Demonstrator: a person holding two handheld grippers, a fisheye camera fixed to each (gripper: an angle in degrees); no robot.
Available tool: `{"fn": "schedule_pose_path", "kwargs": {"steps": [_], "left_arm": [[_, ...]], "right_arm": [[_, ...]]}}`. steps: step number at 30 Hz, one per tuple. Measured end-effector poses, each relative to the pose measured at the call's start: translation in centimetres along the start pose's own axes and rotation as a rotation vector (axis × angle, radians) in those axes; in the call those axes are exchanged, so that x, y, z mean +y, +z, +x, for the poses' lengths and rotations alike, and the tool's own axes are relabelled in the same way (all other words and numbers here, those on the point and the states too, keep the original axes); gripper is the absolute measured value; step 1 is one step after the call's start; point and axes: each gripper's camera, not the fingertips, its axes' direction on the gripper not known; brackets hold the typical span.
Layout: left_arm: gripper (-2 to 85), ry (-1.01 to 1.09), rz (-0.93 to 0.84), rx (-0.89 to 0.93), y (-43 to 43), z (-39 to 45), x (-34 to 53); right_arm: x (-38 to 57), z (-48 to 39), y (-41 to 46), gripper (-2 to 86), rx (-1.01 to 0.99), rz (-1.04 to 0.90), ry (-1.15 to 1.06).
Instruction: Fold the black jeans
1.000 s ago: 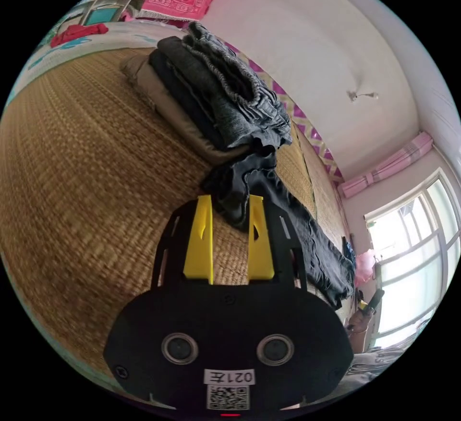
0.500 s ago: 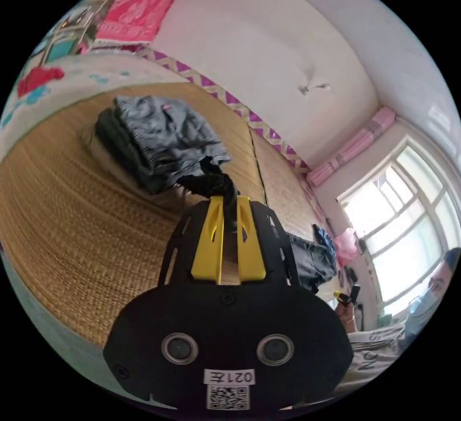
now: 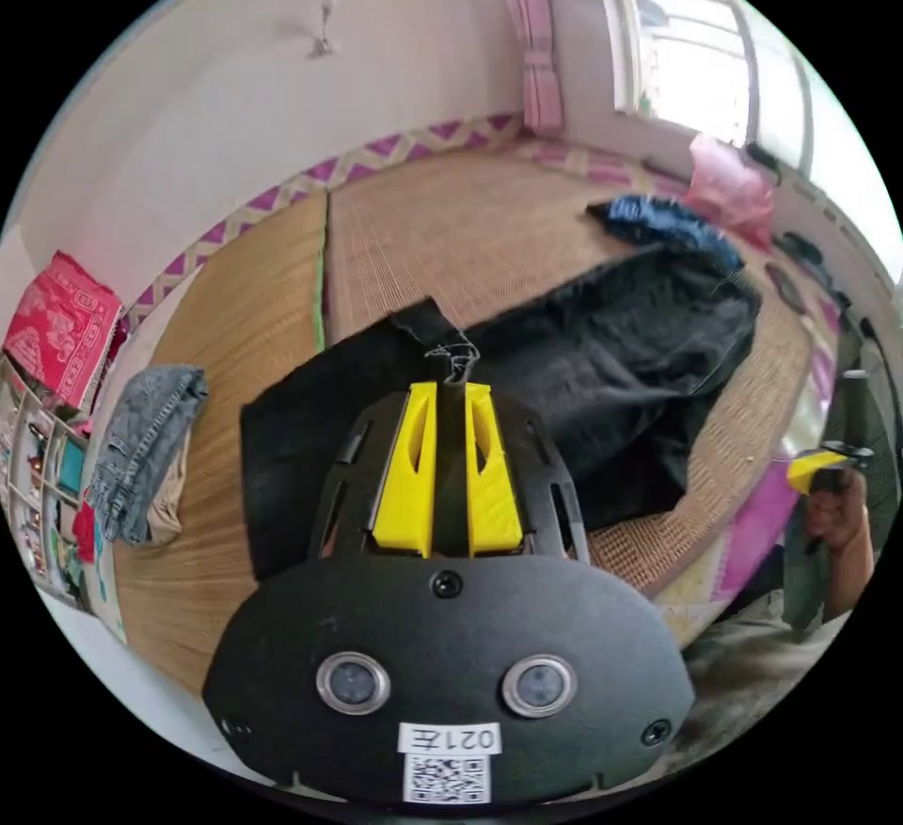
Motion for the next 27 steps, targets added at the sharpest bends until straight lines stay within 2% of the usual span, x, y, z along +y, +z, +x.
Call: {"fn": "schedule_pose_path", "kwargs": {"steps": [3,6,9,13,18,21,23,24,26,27], "left_arm": [[4.2,-0.018,-0.025,-0.052,2.4,3.4,-1.8],[4.1,-0.002,0.101,-0.157,-3.1,5.6,-4.6],[4.1,0.034,0.123,-0.092,-5.7,8.3,-8.0],[4.2,0.051,-0.038,-0.057,-0.2,12.1,-11.4],[4.2,0.039,0.036,-0.123,-2.7,12.6,-13.8],[4.8,0.100,-0.032,-0.097,0.0,12.3,-14.1],[5.2,0.106,0.010,-0.085,-0.7,11.5,-13.5],[5.3,0.083,0.035,-0.018,-1.2,10.3,-13.3],[3.5,0.037,0.108,0.208,-2.5,7.4,-12.3],[2.2,0.005,0.138,0.412,-2.6,5.1,-11.7]], "right_arm": [[0.6,0.4,-3.2,-0.6,-0.015,0.002,0.005],[1.2,0.9,-7.0,-0.6,0.000,0.032,0.011],[1.5,2.0,-10.2,-0.6,0.019,0.052,0.029],[1.1,2.6,-13.3,-0.6,0.000,0.070,0.034],[0.9,2.1,-16.5,-0.4,0.011,0.079,0.023],[0.6,2.5,-18.2,0.4,0.017,0.075,0.038],[-0.3,2.4,-19.8,2.2,0.029,0.103,0.037],[-0.6,2.3,-20.5,3.7,0.043,0.126,0.041],[-1.7,1.9,-23.9,8.5,0.118,0.310,0.079],[-2.1,1.8,-24.7,9.5,0.140,0.353,0.098]]}}
